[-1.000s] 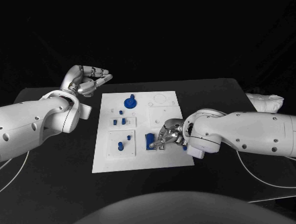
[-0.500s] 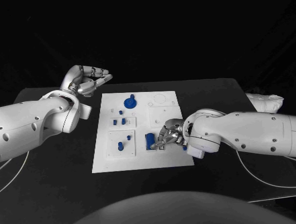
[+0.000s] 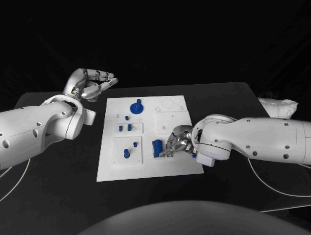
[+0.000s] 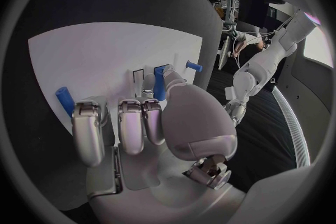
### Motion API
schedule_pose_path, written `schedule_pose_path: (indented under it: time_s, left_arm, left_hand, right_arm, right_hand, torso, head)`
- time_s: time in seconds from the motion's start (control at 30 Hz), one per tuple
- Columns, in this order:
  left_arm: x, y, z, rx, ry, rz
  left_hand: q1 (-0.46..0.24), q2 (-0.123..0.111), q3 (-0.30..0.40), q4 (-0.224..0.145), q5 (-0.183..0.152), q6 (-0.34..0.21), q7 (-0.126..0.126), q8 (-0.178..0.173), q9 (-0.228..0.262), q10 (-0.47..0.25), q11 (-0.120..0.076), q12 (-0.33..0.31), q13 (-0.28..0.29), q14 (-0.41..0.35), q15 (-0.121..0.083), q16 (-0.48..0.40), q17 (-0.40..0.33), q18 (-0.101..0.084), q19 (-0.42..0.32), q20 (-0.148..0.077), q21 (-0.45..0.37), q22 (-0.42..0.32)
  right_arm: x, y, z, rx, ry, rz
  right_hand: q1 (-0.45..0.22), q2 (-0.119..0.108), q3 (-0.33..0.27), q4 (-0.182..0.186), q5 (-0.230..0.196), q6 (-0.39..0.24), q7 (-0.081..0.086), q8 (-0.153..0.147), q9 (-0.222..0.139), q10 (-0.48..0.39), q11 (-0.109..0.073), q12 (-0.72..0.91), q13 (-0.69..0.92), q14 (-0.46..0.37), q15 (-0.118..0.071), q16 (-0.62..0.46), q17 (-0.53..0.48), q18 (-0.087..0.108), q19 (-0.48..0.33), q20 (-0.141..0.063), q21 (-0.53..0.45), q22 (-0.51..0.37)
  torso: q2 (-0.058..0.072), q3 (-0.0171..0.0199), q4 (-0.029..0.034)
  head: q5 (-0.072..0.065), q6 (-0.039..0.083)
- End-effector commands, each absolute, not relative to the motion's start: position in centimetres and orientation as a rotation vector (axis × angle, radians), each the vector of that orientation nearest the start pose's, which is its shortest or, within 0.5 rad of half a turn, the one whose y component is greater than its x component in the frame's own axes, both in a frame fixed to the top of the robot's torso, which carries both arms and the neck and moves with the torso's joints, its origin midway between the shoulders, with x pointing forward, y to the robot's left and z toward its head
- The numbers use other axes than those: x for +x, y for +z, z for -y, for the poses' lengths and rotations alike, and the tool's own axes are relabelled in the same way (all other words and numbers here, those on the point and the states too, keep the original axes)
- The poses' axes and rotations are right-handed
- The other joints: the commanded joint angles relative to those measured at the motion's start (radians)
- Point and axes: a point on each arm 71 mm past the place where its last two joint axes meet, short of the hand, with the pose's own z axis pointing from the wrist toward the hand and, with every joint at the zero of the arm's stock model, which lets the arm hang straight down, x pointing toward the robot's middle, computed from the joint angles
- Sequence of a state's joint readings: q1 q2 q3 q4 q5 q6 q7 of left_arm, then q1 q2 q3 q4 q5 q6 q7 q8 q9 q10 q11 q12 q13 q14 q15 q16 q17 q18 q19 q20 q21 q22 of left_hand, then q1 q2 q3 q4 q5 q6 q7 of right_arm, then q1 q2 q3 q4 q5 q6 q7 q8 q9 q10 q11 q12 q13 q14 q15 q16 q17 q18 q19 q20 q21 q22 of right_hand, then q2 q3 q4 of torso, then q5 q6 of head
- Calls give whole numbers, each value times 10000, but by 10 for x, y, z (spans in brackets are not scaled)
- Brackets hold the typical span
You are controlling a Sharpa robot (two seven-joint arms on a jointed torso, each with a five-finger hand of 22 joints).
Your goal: Assemble the parts on the task board
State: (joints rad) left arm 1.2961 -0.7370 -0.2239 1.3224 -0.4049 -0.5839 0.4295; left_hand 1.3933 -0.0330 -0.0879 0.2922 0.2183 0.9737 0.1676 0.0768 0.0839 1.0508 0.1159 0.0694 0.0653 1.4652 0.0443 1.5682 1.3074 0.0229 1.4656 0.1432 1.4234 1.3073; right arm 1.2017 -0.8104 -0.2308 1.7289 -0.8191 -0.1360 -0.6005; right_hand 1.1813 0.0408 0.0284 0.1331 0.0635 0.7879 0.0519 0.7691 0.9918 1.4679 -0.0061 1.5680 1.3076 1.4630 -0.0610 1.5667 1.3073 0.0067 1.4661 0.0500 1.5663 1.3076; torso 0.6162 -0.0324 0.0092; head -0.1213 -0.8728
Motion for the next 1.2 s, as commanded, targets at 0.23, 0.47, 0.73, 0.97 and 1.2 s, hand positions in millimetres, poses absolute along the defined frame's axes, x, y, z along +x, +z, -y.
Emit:
schedule_pose_path:
  time_s: [0.23,0.47,0.73,0.97,1.2]
  left_arm:
    - [520,-189,-221,-5967,-11246,-13760]
    - [520,-189,-221,-5966,-11251,-13763]
    - [520,-189,-222,-5970,-11249,-13775]
    - [521,-189,-220,-5966,-11262,-13790]
    - [522,-189,-218,-5952,-11270,-13800]
  left_hand:
    - [-8,93,-62,-2,7,53,-4,-55,-17,-22,4,-32,-10,1056,24,26,2634,119,144,35,-37,2177]
    - [-8,93,-62,-2,7,53,-4,-55,-17,-22,4,-32,-10,1056,24,26,2634,119,144,35,-37,2177]
    - [-8,93,-62,-2,7,53,-4,-55,-17,-22,4,-32,-10,1056,24,26,2634,119,144,35,-37,2177]
    - [-8,93,-62,-2,7,53,-4,-55,-17,-22,4,-32,-10,1056,24,26,2634,119,144,35,-37,2177]
    - [11,115,-64,-2,8,54,-4,-56,-18,-21,3,-33,-10,1056,23,26,2634,121,138,34,-47,2175]
  right_arm:
    - [395,-273,157,4107,5621,-24794]
    - [395,-272,159,4354,5980,-24692]
    - [396,-264,165,5073,6794,-23901]
    - [401,-239,185,5753,7413,-22611]
    - [395,-219,225,5308,5798,-22456]
  right_hand:
    - [106,-186,-105,-154,-44,-1,-13,-35,98,1029,-59,28,2632,1078,-66,41,2635,-67,1047,-63,45,2632]
    - [250,-511,-226,-317,-94,35,-5,14,290,1029,-53,28,2632,1078,-56,41,2635,-67,1047,-57,45,2632]
    - [-154,-673,-461,50,-106,32,7,3,444,1029,-41,28,2632,1078,-40,41,2635,-67,1047,-43,45,2632]
    - [-286,-385,-474,295,199,-117,33,-238,426,1029,-25,28,2632,1078,-46,41,2635,-67,1047,-47,45,2632]
    - [-198,-309,-473,319,1681,-175,440,-2316,-1095,1029,353,28,2632,1078,232,41,2635,-67,1047,169,45,2632]
  torso:
    - [4,0,-5]
    - [7,4,-6]
    - [11,2,-1]
    - [3,-12,-12]
    - [-22,-25,-11]
  head:
    - [23,2]
    - [47,2]
    - [20,2]
    - [-58,2]
    - [-271,2]
